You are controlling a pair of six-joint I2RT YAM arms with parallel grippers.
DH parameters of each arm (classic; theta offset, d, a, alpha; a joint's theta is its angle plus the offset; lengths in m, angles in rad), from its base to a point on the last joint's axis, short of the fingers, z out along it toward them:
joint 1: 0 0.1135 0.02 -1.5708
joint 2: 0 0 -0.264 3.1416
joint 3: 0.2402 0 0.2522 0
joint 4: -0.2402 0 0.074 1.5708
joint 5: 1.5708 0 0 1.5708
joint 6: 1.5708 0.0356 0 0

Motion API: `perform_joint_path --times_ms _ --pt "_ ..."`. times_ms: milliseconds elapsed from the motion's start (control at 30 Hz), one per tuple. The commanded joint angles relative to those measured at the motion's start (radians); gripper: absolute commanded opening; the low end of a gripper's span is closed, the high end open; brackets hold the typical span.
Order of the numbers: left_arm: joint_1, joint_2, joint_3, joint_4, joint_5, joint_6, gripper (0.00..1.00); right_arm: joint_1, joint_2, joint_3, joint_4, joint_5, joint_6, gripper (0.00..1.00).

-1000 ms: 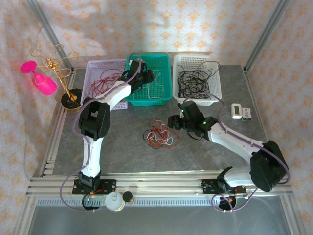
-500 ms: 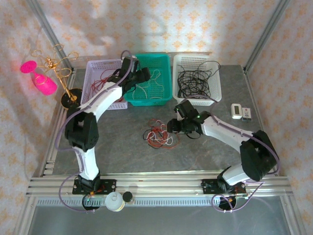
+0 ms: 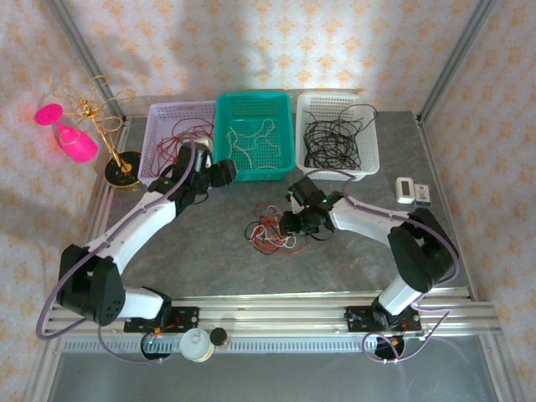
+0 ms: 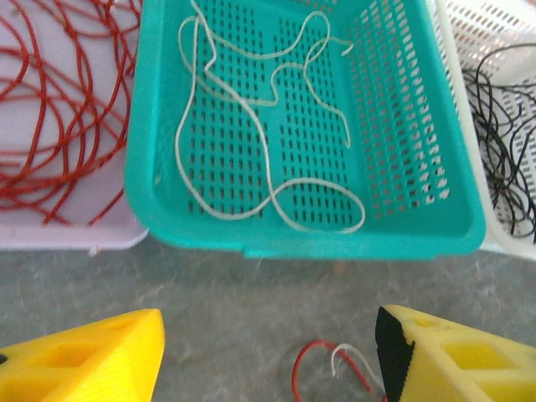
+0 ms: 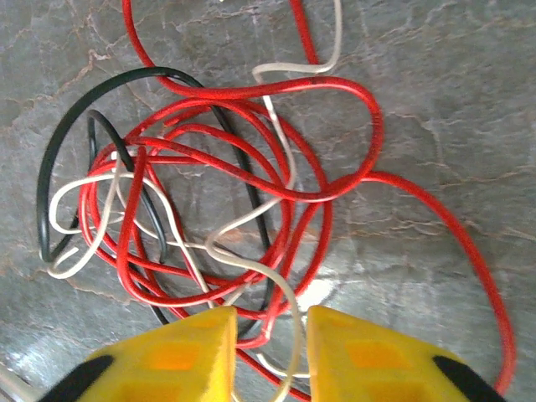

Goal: Untangle the cables

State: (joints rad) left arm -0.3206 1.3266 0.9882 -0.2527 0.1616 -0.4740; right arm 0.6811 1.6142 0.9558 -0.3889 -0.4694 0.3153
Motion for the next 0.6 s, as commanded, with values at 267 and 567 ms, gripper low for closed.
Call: perform_joint_path --times_ms 267,567 --pt "0.0 -0.17 -0.092 0.073 0.169 0.065 0.67 0.008 -0.101 0.131 -0.119 0.121 -0.108 0.0" --pt "-0.081 -0.244 -0.193 0.389 0.548 0.109 0.75 -0.001 -0.223 0.309 -0.223 -0.045 -0.248 0.0"
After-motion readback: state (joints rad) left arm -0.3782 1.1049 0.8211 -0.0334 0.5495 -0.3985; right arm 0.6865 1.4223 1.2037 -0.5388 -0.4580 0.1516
